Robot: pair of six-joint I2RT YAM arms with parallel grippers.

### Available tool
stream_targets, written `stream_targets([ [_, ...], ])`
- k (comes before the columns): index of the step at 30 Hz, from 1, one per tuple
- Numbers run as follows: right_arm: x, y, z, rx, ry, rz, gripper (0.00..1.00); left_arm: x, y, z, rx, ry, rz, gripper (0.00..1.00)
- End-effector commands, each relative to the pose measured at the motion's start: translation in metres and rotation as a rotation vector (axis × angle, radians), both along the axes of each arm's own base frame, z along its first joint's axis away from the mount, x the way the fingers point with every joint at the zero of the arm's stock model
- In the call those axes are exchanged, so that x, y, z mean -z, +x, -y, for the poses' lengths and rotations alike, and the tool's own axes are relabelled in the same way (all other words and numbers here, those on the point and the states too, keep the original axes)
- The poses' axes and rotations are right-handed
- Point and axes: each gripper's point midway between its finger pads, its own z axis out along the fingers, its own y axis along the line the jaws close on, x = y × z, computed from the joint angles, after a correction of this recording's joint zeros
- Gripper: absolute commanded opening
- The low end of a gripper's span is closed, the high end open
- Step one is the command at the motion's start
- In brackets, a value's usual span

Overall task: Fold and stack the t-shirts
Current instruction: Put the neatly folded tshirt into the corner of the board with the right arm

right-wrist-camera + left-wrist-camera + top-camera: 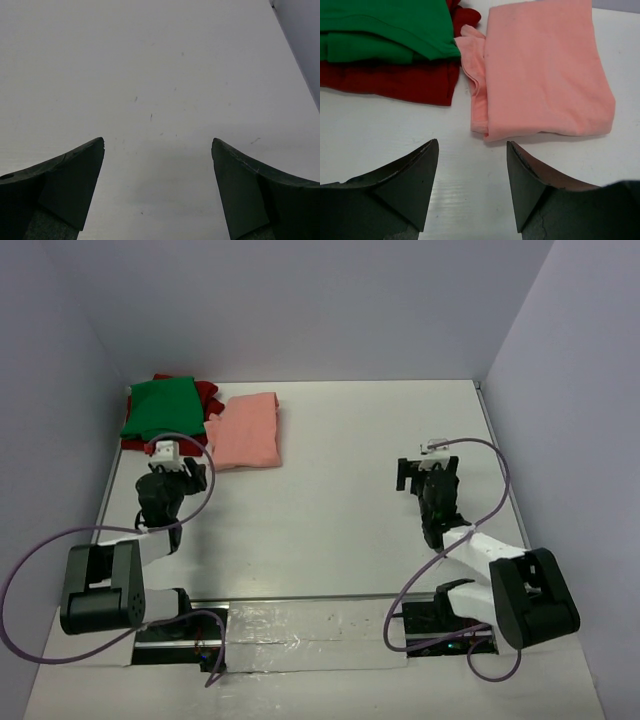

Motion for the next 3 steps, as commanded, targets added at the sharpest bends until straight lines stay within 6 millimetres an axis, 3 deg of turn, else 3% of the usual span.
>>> stream_targets([
  [1, -0.0483, 0.0154, 0.0008, 0.029, 0.068, 0.189, 0.93, -0.0278, 0.008, -0.0097, -0.038, 0.003, 0.116, 0.66],
  [3, -0.0432, 0.0213, 0.0018, 0.055, 0.084, 0.15, 0.97, -0.0287, 0.0081, -0.0149, -0.064, 0.006, 0.122, 0.66],
])
